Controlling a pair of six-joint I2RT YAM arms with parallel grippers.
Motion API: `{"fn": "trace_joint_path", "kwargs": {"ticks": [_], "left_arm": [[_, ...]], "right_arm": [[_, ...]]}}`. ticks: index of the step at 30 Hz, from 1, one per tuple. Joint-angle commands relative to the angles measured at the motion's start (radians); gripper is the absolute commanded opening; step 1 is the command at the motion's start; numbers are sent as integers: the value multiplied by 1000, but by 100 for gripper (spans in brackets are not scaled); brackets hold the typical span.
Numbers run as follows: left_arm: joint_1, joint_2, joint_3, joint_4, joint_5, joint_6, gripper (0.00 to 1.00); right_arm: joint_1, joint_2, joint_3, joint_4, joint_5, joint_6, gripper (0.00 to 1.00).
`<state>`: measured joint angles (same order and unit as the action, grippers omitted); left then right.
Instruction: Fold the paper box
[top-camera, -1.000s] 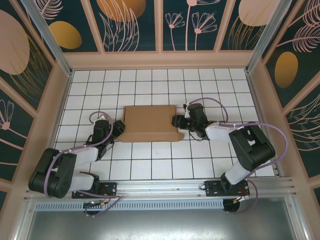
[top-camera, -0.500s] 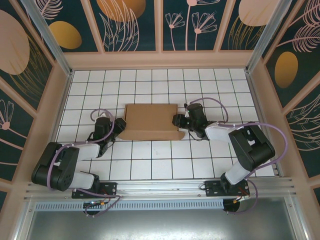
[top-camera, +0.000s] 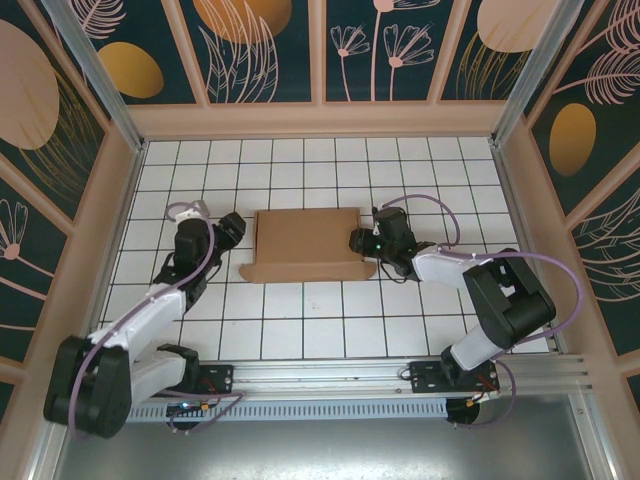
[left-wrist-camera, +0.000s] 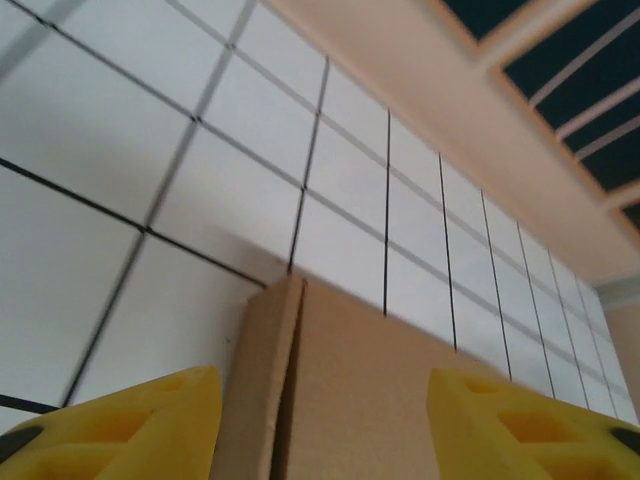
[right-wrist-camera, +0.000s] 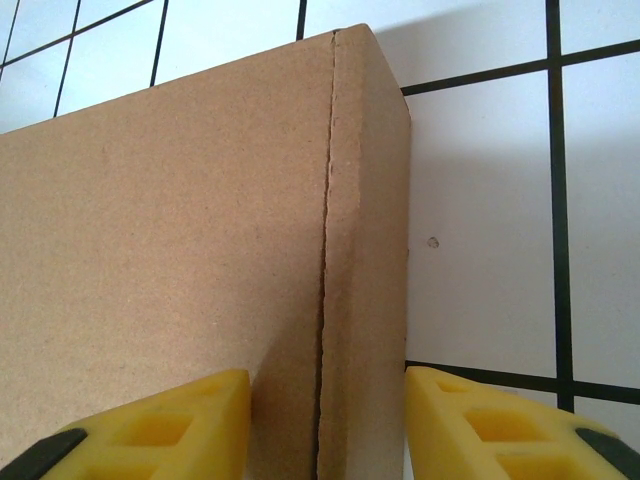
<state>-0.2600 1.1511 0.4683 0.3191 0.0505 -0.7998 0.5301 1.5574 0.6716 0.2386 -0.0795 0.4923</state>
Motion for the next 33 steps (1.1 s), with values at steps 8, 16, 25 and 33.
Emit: {"fn": "trace_joint_path", "kwargs": {"ticks": [8,16,25,33], "left_arm": [[1,120,-31,33,112,-11,57],[-32,196,-27,53,125,-42,55],[-117,313,-39,49,6,-124,33],[-118,297,-53,57,-41,-88,18]], "right_arm": [[-1,10,-46,6,-2,-5,45],[1,29,-48,18,-14,3,45],[6,42,-58,27,-18,12,44],[11,57,-52,10,-7,9,42]]}}
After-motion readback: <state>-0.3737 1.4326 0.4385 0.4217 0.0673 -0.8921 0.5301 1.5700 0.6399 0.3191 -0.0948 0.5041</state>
